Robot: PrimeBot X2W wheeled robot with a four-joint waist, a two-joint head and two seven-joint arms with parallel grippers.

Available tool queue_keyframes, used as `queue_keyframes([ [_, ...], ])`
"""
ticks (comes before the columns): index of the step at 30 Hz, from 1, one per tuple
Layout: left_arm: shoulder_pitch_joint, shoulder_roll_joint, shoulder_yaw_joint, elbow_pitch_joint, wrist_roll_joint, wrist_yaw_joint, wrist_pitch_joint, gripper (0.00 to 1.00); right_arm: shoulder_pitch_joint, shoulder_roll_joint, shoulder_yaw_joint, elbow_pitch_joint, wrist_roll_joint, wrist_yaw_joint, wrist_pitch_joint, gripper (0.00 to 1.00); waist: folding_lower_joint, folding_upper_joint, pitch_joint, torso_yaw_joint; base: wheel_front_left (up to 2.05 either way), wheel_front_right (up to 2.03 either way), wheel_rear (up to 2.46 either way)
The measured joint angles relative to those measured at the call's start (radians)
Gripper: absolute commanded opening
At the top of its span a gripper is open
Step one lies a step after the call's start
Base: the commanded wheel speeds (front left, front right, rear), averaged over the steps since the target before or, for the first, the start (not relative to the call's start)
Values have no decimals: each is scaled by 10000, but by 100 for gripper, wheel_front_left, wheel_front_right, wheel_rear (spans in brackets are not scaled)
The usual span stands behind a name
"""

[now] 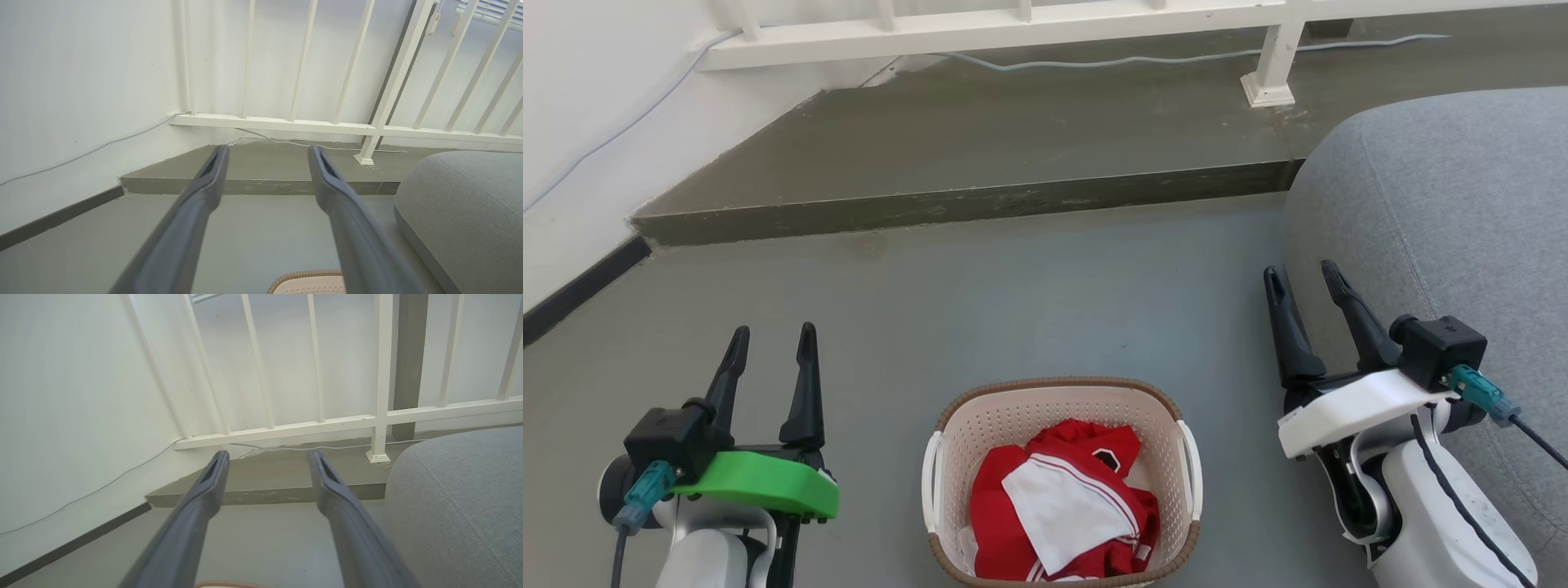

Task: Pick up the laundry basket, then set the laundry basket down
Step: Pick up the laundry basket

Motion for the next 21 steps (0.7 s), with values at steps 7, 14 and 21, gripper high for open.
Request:
queue_keyframes([
  [7, -1, -111, 73, 13, 27, -13, 0, 100, 0, 50, -132, 6, -52, 13, -2, 100, 0, 0, 21, -10, 0, 0, 0],
  [14, -3, -130, 140, 27, 33, -90, 0, 100, 0, 148, -224, 48, -98, 92, -2, 100, 0, 0, 29, -37, 0, 0, 0],
  [21, -4, -159, 226, 40, 113, -102, 0, 100, 0, 222, -272, 100, -221, 104, -2, 100, 0, 0, 44, -67, 0, 0, 0],
])
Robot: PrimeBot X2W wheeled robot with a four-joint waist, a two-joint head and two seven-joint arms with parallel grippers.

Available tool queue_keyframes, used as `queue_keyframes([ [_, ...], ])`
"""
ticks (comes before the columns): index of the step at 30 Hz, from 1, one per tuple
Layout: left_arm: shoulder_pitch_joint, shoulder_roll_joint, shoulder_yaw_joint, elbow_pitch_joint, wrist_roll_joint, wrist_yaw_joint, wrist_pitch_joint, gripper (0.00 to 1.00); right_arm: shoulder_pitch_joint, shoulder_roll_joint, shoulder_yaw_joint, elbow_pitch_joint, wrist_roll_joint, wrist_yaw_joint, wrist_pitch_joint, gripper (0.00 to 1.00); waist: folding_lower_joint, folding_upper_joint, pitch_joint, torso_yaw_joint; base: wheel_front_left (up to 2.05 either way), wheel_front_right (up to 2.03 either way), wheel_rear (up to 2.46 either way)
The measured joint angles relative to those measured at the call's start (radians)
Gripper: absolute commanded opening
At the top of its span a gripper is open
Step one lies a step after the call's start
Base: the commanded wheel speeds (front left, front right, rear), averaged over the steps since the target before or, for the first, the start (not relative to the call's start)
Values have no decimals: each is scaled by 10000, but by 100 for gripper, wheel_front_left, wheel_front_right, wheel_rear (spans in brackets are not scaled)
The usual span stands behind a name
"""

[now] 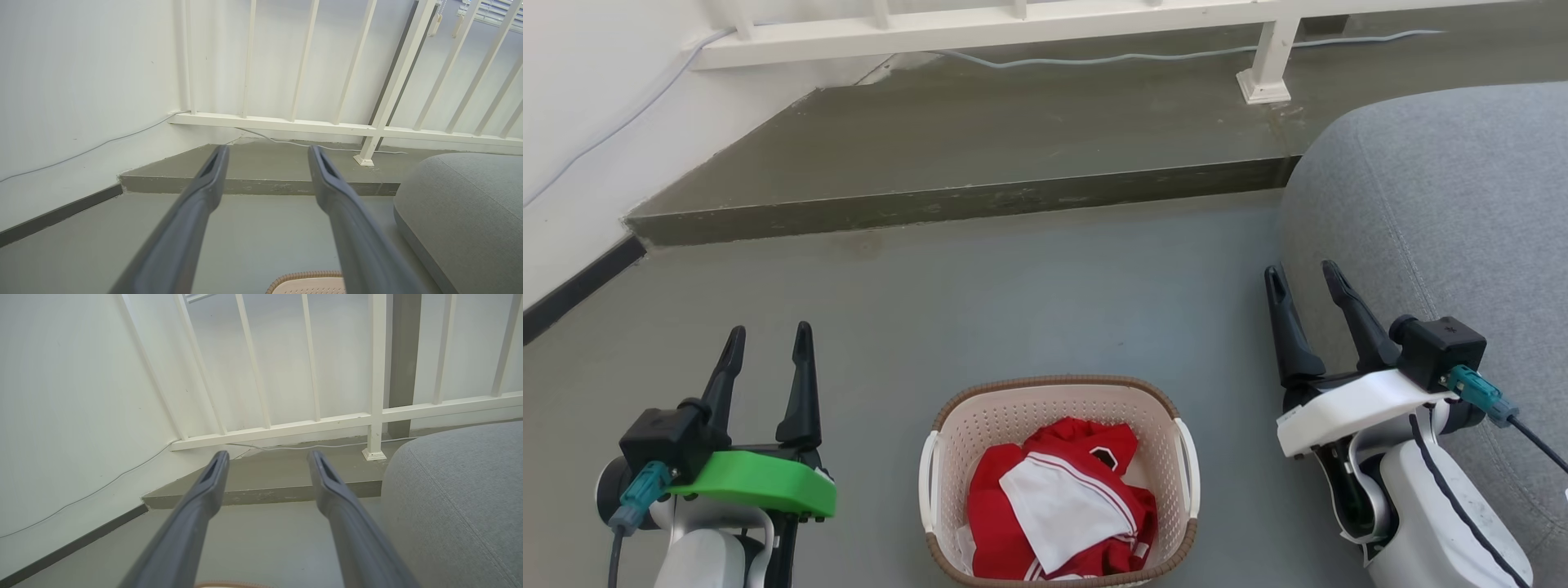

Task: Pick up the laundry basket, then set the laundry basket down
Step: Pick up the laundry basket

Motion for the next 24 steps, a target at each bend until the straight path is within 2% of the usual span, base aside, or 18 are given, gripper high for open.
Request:
queue_keyframes([
  [12, 0, -23, 209, -25, 0, -69, 0, 100, 0, 102, -17, 75, -192, 90, 0, 100, 0, 0, 182, -142, 0, 0, 0],
  [24, -170, -31, 278, -81, 0, -119, 0, 100, -15, 203, -180, 113, -194, 84, 0, 100, 0, 0, 816, -424, 0, 0, 0],
])
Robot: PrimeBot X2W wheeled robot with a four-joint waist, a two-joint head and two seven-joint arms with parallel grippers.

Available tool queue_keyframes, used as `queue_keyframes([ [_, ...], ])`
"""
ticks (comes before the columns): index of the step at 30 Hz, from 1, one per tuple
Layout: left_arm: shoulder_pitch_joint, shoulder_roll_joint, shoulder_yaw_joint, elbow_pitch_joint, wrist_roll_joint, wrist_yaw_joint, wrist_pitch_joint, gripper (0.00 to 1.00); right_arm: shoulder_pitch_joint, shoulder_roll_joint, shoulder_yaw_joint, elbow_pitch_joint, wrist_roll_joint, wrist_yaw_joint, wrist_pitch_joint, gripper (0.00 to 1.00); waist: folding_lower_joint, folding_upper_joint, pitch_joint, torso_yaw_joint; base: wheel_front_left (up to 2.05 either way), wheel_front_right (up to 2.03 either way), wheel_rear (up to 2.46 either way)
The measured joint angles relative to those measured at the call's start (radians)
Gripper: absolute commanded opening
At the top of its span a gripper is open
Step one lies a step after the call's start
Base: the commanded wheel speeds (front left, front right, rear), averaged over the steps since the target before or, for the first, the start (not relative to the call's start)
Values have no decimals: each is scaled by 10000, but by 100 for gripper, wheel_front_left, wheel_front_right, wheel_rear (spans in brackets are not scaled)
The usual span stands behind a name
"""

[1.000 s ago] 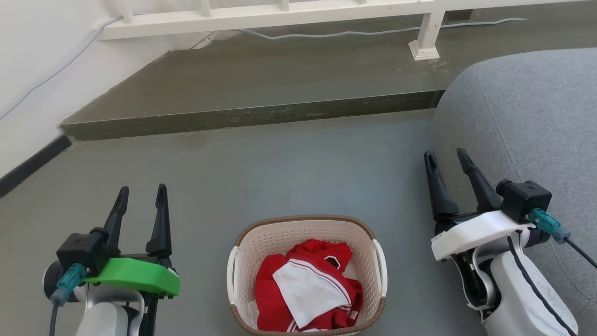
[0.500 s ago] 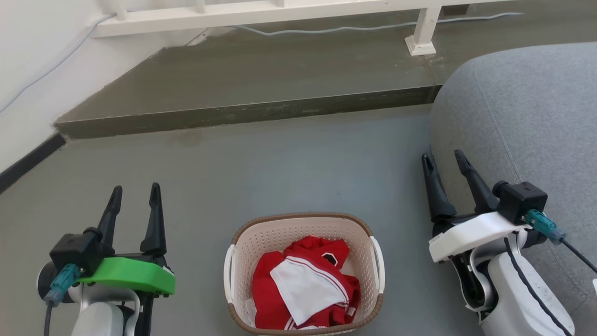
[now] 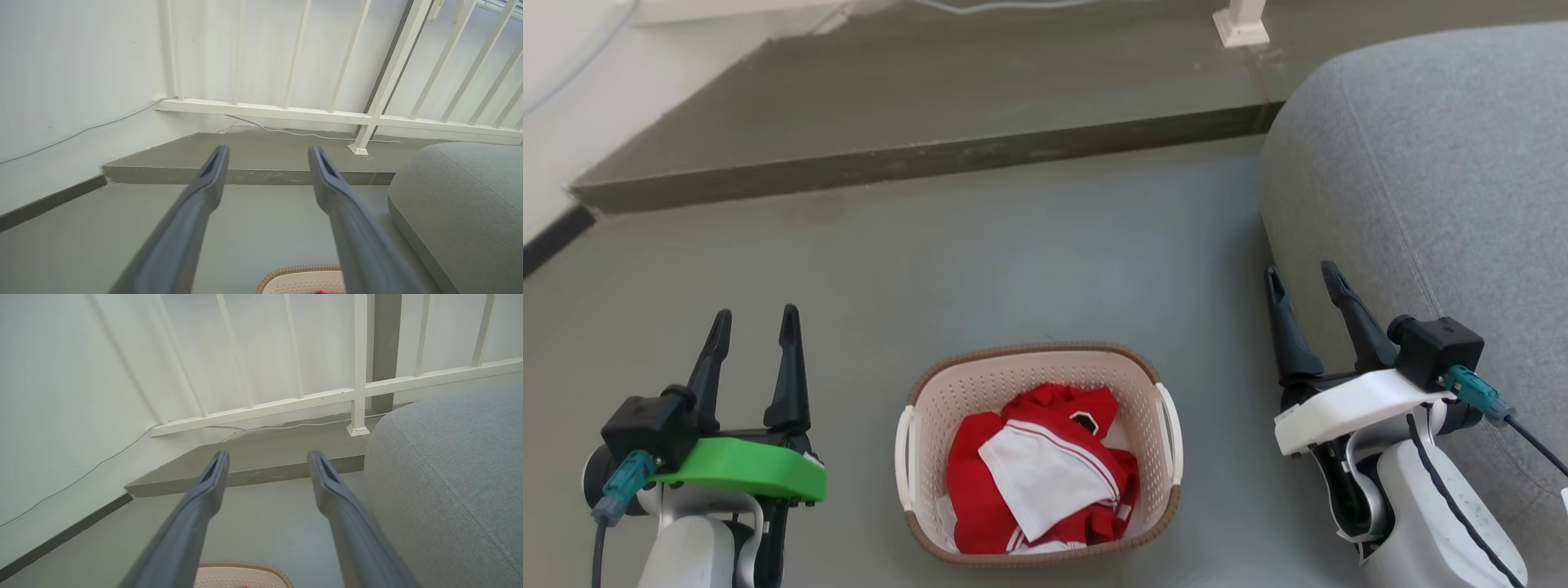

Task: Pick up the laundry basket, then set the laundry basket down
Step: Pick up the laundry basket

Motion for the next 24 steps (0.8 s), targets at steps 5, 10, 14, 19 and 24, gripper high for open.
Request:
queue_keyframes([
  [5, -154, -6, -6, 90, -8, -2, 0, 100, -18, 123, -142, 59, 8, -12, 0, 100, 0, 0, 489, -126, 0, 0, 0],
  [10, -370, -8, -58, 140, -15, -13, -2, 100, -214, 142, -184, 142, 8, -13, 0, 100, 0, 0, 966, -213, 0, 0, 0],
  [14, -628, -12, -171, 299, -50, -17, -2, 100, -338, 165, -213, 316, 8, -12, 0, 100, 0, 0, 1387, -266, 0, 0, 0],
  [19, -873, -13, -224, 481, -182, -56, -2, 100, -439, 192, -261, 493, 8, -8, 0, 100, 0, 0, 1824, -303, 0, 0, 0],
  [24, -1225, 29, -399, 842, -188, -56, -2, 100, -731, 215, -286, 821, 21, 4, 0, 100, 0, 0, 2373, -341, 0, 0, 0],
])
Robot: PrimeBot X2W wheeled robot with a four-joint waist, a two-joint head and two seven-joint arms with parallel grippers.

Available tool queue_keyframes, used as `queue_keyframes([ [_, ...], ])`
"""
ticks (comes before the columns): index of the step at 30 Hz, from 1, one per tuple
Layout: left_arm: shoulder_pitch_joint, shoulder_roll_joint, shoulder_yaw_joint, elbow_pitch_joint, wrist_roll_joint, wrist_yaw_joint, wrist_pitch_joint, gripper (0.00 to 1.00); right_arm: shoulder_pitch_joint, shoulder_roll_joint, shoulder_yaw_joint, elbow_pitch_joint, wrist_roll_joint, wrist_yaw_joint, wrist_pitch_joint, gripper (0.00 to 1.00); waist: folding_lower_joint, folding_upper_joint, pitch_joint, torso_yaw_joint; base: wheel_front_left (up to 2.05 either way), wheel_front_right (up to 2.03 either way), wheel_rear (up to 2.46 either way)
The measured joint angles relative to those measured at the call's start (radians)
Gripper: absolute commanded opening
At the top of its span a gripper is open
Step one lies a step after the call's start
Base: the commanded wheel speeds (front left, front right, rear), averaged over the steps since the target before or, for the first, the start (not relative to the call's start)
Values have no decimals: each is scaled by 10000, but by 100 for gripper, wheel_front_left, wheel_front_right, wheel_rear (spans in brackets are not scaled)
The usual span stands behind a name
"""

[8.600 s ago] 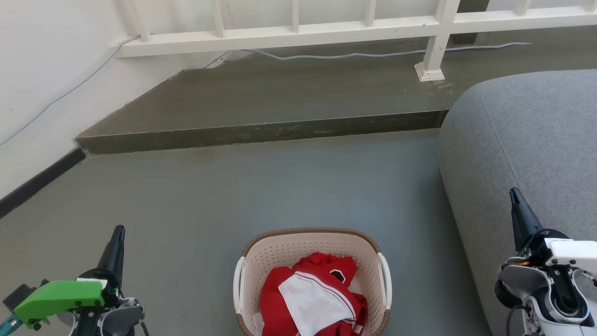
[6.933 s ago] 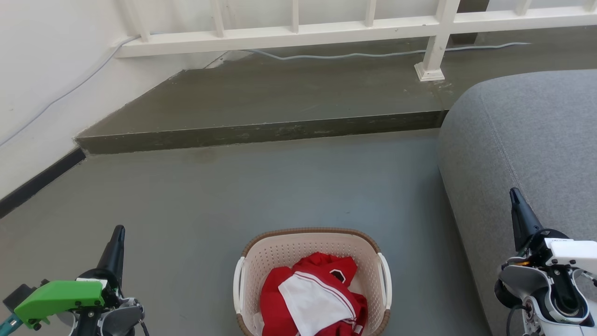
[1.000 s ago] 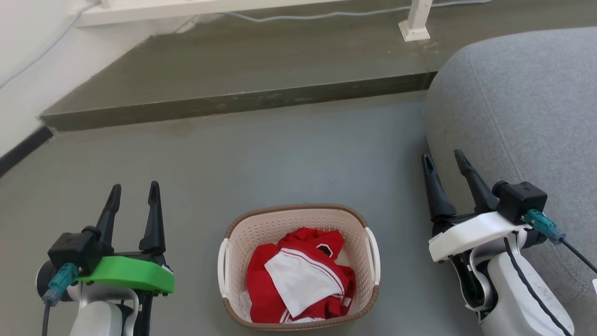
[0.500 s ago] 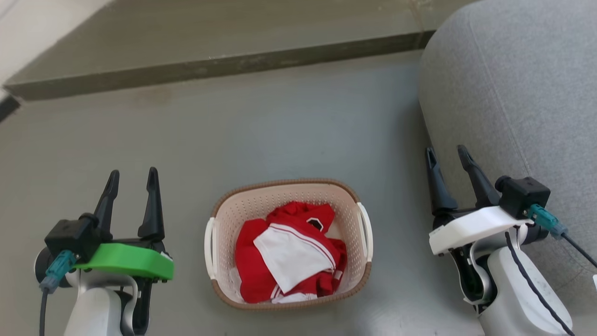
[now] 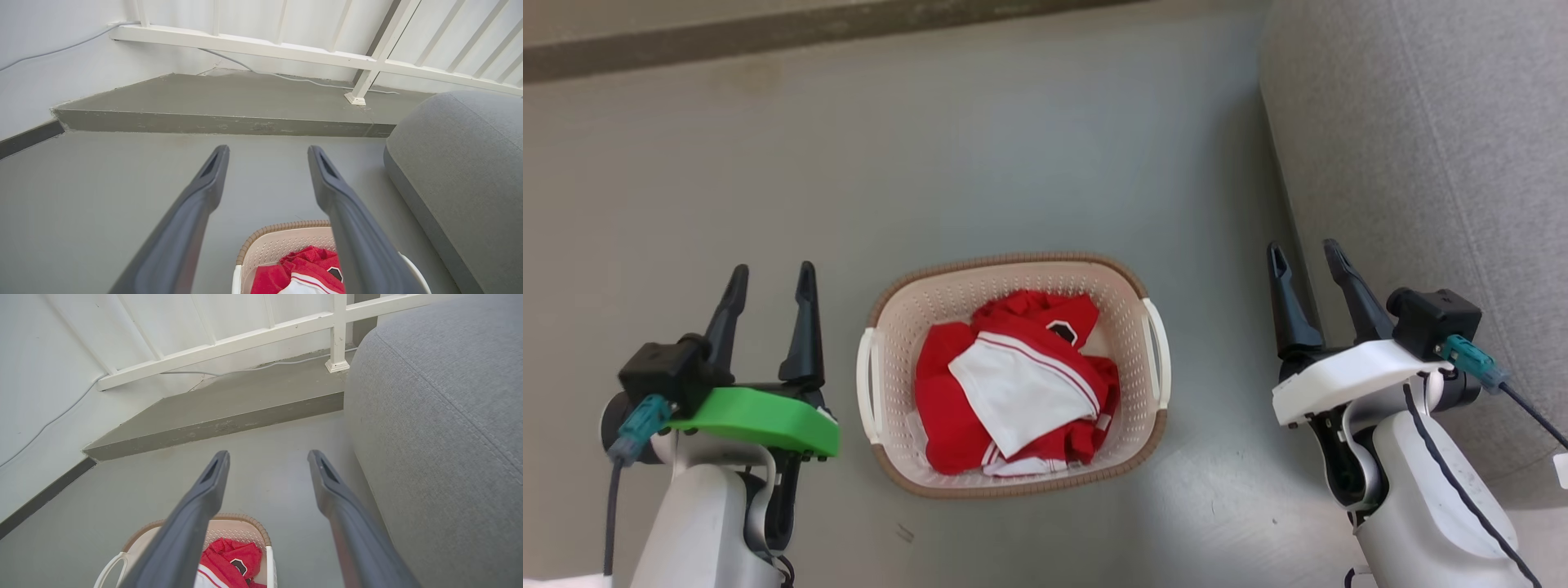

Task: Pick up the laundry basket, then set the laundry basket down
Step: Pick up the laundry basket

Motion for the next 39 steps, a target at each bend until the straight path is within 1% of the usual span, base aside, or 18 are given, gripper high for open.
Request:
queue_keyframes([
  [4, -282, 104, -303, 491, 0, -2, 0, 100, -197, 10, 19, 359, 27, 88, 0, 100, 0, 0, 436, -31, 0, 0, 0],
  [8, -668, 301, -541, 909, -12, -4, 0, 100, -543, 21, 77, 654, 31, 90, 0, 100, 1, 0, 863, -64, 0, 0, 0],
  [13, -1075, 343, -700, 1599, -295, -21, 2, 100, -975, 38, 274, 1269, 221, 255, 0, 100, 1, 0, 1382, -104, 0, 0, 0],
  [19, -1620, 569, -828, 2481, -650, -33, 50, 100, -1445, 56, 575, 2054, 372, 267, 0, 100, 1, 0, 1937, -139, 0, 0, 0],
  [23, -1940, 556, -966, 2993, -1035, -33, 153, 100, -1673, 59, 679, 2562, 631, 395, -2, 100, 1, 0, 2247, -144, 0, 0, 0],
  [34, -2684, 644, -1580, 4184, -1400, -33, 477, 100, -2589, 54, 1685, 3509, 1672, 660, -2, 100, 0, 0, 2965, -105, 0, 0, 0],
  [39, -3163, 692, -1850, 4579, -1528, -35, 665, 100, -2979, 52, 2228, 3996, 2036, 662, 0, 100, 0, 0, 3300, -75, 0, 0, 0],
])
